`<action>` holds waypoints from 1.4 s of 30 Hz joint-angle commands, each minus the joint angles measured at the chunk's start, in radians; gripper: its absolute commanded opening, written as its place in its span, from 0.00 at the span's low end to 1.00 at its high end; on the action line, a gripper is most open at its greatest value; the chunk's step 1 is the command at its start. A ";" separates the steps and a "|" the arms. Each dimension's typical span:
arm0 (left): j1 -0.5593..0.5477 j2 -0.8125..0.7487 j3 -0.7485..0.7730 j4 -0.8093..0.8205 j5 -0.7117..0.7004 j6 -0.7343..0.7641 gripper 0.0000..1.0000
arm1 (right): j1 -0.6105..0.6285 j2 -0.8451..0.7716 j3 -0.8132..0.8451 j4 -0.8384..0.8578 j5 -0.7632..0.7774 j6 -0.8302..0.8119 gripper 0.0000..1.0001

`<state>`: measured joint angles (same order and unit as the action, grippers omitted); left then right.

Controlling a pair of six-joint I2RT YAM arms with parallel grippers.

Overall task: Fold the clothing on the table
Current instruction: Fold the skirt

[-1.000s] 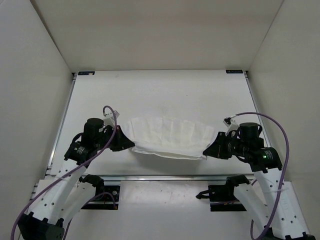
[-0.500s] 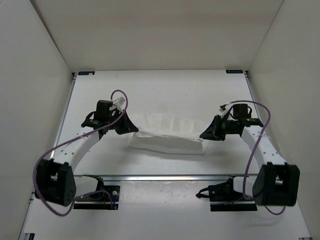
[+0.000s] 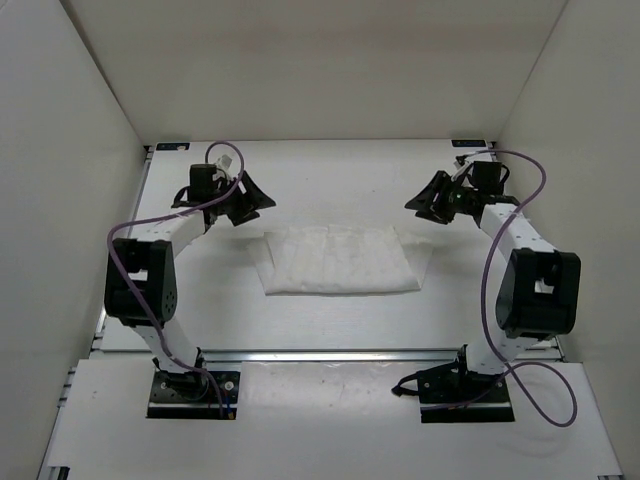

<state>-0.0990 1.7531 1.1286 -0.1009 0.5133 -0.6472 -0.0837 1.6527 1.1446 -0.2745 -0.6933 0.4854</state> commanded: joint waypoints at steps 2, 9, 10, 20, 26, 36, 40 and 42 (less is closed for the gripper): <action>-0.002 -0.212 -0.168 0.018 0.005 0.032 0.77 | 0.010 -0.177 -0.113 -0.041 0.156 -0.034 0.46; -0.068 -0.458 -0.452 -0.054 -0.118 0.081 0.77 | 0.050 -0.442 -0.512 -0.012 0.248 0.056 0.52; -0.071 -0.484 -0.475 -0.059 -0.114 0.084 0.77 | 0.064 -0.488 -0.573 0.001 0.259 0.080 0.53; -0.113 -0.529 -0.590 -0.060 -0.140 0.080 0.76 | 0.001 -0.556 -0.827 0.181 0.268 0.189 0.57; -0.128 -0.529 -0.615 -0.037 -0.153 0.064 0.76 | -0.028 -0.456 -0.867 0.322 0.258 0.243 0.57; -0.174 -0.483 -0.647 0.027 -0.167 0.018 0.74 | -0.017 -0.433 -0.858 0.356 0.264 0.242 0.00; -0.206 -0.396 -0.616 0.052 -0.156 0.015 0.73 | -0.016 -0.462 -0.839 0.330 0.278 0.226 0.00; -0.212 -0.357 -0.609 0.072 -0.122 0.005 0.72 | -0.017 -0.462 -0.836 0.327 0.278 0.220 0.00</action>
<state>-0.2924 1.3552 0.5030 -0.0673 0.3698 -0.6308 -0.1047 1.2037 0.2958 0.0673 -0.4603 0.7341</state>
